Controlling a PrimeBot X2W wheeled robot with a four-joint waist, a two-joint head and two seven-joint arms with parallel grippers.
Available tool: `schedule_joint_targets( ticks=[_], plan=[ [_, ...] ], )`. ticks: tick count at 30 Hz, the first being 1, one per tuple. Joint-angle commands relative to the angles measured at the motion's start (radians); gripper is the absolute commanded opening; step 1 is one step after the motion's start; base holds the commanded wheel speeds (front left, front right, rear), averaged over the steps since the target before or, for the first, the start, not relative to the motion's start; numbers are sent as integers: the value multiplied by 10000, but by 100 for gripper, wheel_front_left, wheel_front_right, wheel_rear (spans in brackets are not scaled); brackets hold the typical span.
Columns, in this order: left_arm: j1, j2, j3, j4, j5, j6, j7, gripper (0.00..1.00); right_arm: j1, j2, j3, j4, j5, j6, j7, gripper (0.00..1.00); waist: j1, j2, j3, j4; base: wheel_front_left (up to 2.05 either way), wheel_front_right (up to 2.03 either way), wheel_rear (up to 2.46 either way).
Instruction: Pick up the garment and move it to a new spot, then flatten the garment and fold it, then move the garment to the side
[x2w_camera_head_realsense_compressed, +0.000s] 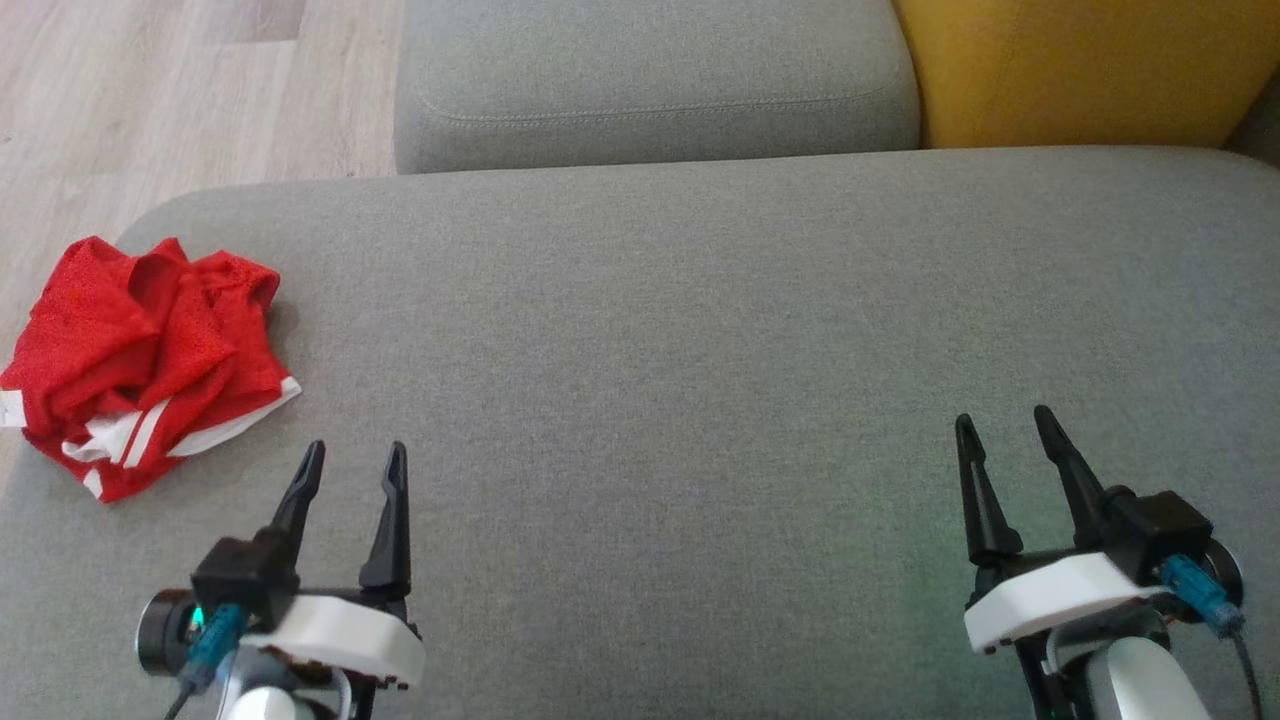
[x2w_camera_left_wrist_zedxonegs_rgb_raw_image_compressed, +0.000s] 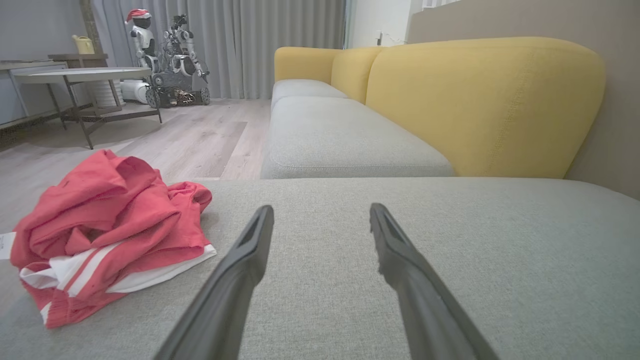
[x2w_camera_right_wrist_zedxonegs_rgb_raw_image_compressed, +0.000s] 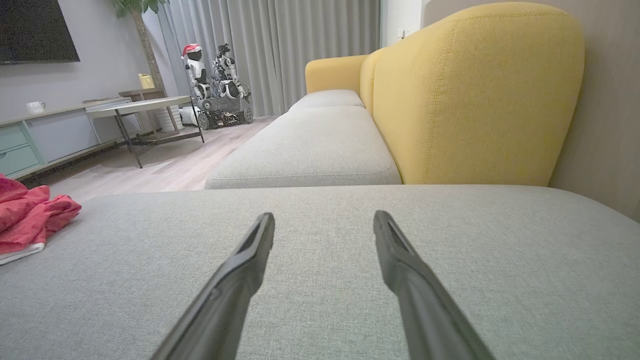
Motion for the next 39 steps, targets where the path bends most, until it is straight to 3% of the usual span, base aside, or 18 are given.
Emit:
schedule_joint_targets(
  ticks=[1, 39],
  plan=[
    [-305, 99, 269, -251, 319, 78, -159, 100, -364, -36, 205, -315, -287, -7, -169, 100, 0, -1, -8, 6, 0, 0, 0],
    [-443, -20, 422, 477, 264, 211, -310, 100, -300, -21, 113, -354, 221, -7, 101, 100, 0, -1, -1, 95, 0, 0, 0]
  ],
)
